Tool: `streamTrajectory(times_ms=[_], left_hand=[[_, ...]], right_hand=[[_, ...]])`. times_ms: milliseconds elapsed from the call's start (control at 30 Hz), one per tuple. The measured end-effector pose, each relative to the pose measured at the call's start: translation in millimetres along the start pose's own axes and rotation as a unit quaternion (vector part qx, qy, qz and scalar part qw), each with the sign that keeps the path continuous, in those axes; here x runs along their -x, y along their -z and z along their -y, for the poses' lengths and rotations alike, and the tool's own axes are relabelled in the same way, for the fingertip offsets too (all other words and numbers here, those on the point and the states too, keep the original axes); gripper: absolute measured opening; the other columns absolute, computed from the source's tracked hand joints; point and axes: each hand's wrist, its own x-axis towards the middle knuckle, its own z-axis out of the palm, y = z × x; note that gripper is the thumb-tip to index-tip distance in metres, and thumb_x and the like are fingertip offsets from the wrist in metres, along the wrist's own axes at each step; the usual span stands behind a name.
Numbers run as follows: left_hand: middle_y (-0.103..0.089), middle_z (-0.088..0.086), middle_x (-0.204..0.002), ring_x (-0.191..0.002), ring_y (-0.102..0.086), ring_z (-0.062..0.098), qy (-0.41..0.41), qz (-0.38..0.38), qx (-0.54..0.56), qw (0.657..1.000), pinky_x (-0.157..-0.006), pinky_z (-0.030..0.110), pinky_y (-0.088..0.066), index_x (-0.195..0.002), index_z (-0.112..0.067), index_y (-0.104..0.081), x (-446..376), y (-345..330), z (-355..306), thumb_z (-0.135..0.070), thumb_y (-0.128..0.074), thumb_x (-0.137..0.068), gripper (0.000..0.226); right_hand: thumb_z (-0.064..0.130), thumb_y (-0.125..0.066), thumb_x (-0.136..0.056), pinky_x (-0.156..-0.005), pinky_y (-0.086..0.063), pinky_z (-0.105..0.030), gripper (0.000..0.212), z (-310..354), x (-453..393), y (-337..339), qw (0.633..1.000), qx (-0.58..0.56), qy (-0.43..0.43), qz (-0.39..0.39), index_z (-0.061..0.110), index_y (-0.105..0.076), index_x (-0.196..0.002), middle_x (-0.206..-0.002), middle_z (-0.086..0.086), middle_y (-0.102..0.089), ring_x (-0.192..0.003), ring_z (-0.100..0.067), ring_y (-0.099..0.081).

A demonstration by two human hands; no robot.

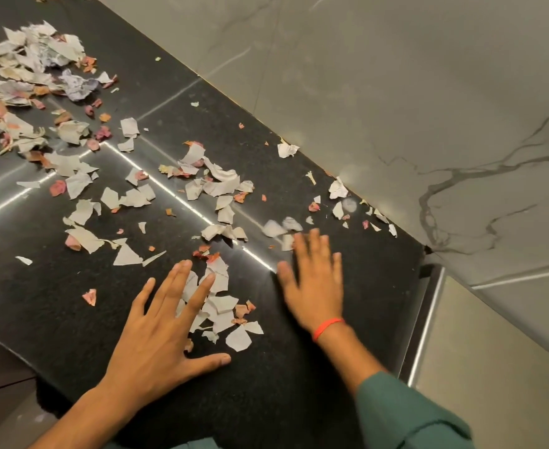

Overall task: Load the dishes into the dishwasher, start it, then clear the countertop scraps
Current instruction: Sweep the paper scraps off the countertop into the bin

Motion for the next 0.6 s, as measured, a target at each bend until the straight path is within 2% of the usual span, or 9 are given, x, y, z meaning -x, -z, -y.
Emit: streamTrajectory(times_ms=[100, 167, 233, 333, 367, 433, 467, 533, 600], left_hand=[[-0.002, 0.009, -0.173, -0.159, -0.01, 0.025, -0.001, 0.002, 0.001, 1.0, -0.122, 0.056, -0.019, -0.165, -0.028, -0.01, 0, 1, -1, -0.1, -0.043, -0.069, 0.124], [-0.003, 0.009, -0.173, -0.159, -0.011, 0.026, -0.003, 0.004, 0.0, 1.0, -0.122, 0.055, -0.018, -0.165, -0.028, -0.011, -1, 1, -1, -0.099, -0.044, -0.069, 0.124], [-0.004, 0.009, -0.173, -0.159, -0.012, 0.025, 0.001, 0.008, -0.002, 1.0, -0.122, 0.055, -0.018, -0.165, -0.027, -0.011, -1, 2, -1, -0.1, -0.044, -0.069, 0.125], [-0.005, 0.008, -0.173, -0.159, -0.013, 0.025, 0.003, 0.012, 0.0, 1.0, -0.122, 0.054, -0.017, -0.165, -0.027, -0.013, -1, 3, -1, -0.1, -0.044, -0.069, 0.125], [-0.006, 0.008, -0.173, -0.158, -0.014, 0.025, 0.004, 0.013, 0.001, 1.0, -0.122, 0.053, -0.018, -0.165, -0.027, -0.014, -1, 3, -1, -0.1, -0.044, -0.069, 0.124], [-0.008, 0.009, -0.172, -0.158, -0.016, 0.026, 0.005, 0.015, 0.002, 1.0, -0.121, 0.053, -0.018, -0.165, -0.027, -0.015, -1, 4, -1, -0.1, -0.044, -0.068, 0.125], [-0.008, 0.009, -0.172, -0.158, -0.016, 0.026, 0.007, 0.017, 0.003, 1.0, -0.121, 0.053, -0.018, -0.165, -0.027, -0.015, -1, 4, -1, -0.101, -0.044, -0.068, 0.125], [-0.009, 0.009, -0.172, -0.158, -0.016, 0.026, 0.009, 0.023, 0.003, 1.0, -0.12, 0.053, -0.018, -0.165, -0.027, -0.015, -1, 5, -1, -0.101, -0.044, -0.068, 0.125], [-0.01, 0.009, -0.172, -0.157, -0.017, 0.026, 0.013, 0.026, 0.003, 1.0, -0.12, 0.053, -0.018, -0.165, -0.027, -0.015, -2, 5, -1, -0.102, -0.043, -0.067, 0.126]], right_hand=[[0.071, -0.012, -0.097, -0.123, 0.011, -0.047, 0.072, 49, 39, -2, 0.989, -0.024, 0.138, 0.056, 0.039, 0.0, -0.16, -0.168, 0.004, 0.015, -0.154, -0.017, 0.02], [0.068, -0.02, -0.098, -0.123, 0.012, -0.043, 0.069, 51, 48, -1, 0.978, -0.092, 0.181, 0.054, 0.041, -0.006, -0.16, -0.169, 0.008, 0.012, -0.154, -0.011, 0.017], [0.064, -0.03, -0.098, -0.123, 0.009, -0.04, 0.065, 31, 33, 3, 0.974, -0.184, 0.129, -0.009, 0.039, -0.023, -0.158, -0.169, 0.008, 0.002, -0.155, -0.011, 0.007], [0.056, -0.038, -0.094, -0.121, -0.015, -0.051, 0.062, -29, -16, 20, 0.957, -0.218, -0.081, -0.174, 0.028, -0.044, -0.149, -0.166, -0.005, -0.022, -0.154, -0.02, -0.017], [0.057, -0.038, -0.093, -0.119, -0.018, -0.055, 0.064, -53, -34, 29, 0.947, -0.213, -0.145, -0.19, 0.025, -0.046, -0.149, -0.164, -0.009, -0.026, -0.152, -0.023, -0.022], [0.06, -0.037, -0.09, -0.12, -0.018, -0.057, 0.07, -96, -62, 44, 0.944, -0.196, -0.224, -0.146, 0.023, -0.044, -0.149, -0.16, -0.012, -0.031, -0.149, -0.028, -0.026], [0.061, -0.036, -0.089, -0.119, -0.02, -0.057, 0.071, -113, -71, 47, 0.95, -0.178, -0.232, -0.111, 0.023, -0.045, -0.148, -0.157, -0.012, -0.035, -0.147, -0.03, -0.029], [0.064, -0.037, -0.091, -0.118, -0.025, -0.056, 0.071, -130, -81, 44, 0.965, -0.131, -0.215, -0.075, 0.022, -0.046, -0.147, -0.149, -0.013, -0.041, -0.141, -0.034, -0.036], [0.068, -0.033, -0.088, -0.119, -0.023, -0.055, 0.076, -118, -82, 34, 0.97, -0.113, -0.197, -0.083, 0.023, -0.046, -0.148, -0.152, -0.014, -0.038, -0.143, -0.035, -0.032]])
